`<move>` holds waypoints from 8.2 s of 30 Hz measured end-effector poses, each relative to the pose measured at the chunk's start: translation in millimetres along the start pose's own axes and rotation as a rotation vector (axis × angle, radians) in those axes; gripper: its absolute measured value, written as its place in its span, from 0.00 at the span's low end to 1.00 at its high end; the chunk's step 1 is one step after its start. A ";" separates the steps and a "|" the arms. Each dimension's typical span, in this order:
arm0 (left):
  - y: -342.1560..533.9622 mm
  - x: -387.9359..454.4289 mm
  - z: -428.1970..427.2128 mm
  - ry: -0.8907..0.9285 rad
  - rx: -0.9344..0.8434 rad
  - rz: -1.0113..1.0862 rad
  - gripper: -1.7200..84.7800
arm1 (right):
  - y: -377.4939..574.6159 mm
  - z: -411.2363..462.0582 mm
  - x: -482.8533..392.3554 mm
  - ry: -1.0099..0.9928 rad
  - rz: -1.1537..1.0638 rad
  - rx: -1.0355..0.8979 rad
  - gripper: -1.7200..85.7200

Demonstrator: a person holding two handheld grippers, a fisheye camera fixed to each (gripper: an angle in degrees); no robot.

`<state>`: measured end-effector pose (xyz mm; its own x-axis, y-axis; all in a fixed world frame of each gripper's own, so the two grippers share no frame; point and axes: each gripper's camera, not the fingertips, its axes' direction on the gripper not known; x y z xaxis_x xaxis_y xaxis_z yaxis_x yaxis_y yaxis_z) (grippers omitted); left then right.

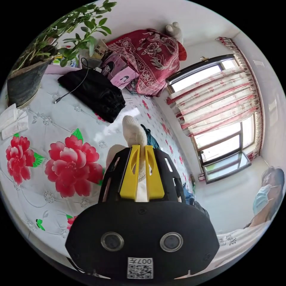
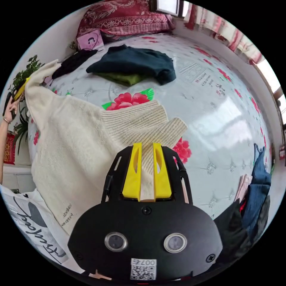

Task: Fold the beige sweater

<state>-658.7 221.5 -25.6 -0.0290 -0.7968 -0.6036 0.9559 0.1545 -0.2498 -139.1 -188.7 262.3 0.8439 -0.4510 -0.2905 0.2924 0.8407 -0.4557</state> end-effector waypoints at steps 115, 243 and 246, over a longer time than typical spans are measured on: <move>277.6 42.9 176.4 -0.629 -0.700 0.333 0.09 | 511.8 -114.7 270.5 -0.172 1.299 0.944 0.03; 29.9 127.8 219.5 0.280 -0.434 0.011 0.08 | 311.0 -174.9 210.8 -0.703 0.550 0.667 0.05; 33.3 120.6 237.0 0.182 -0.420 -0.007 0.09 | 296.5 -144.2 234.1 -0.654 0.649 0.621 0.09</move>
<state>-561.2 -7.9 72.7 -0.1223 -0.6886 -0.7148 0.7554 0.4026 -0.5171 80.3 -88.2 -62.1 0.9394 0.2205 0.2624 -0.2712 0.9463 0.1759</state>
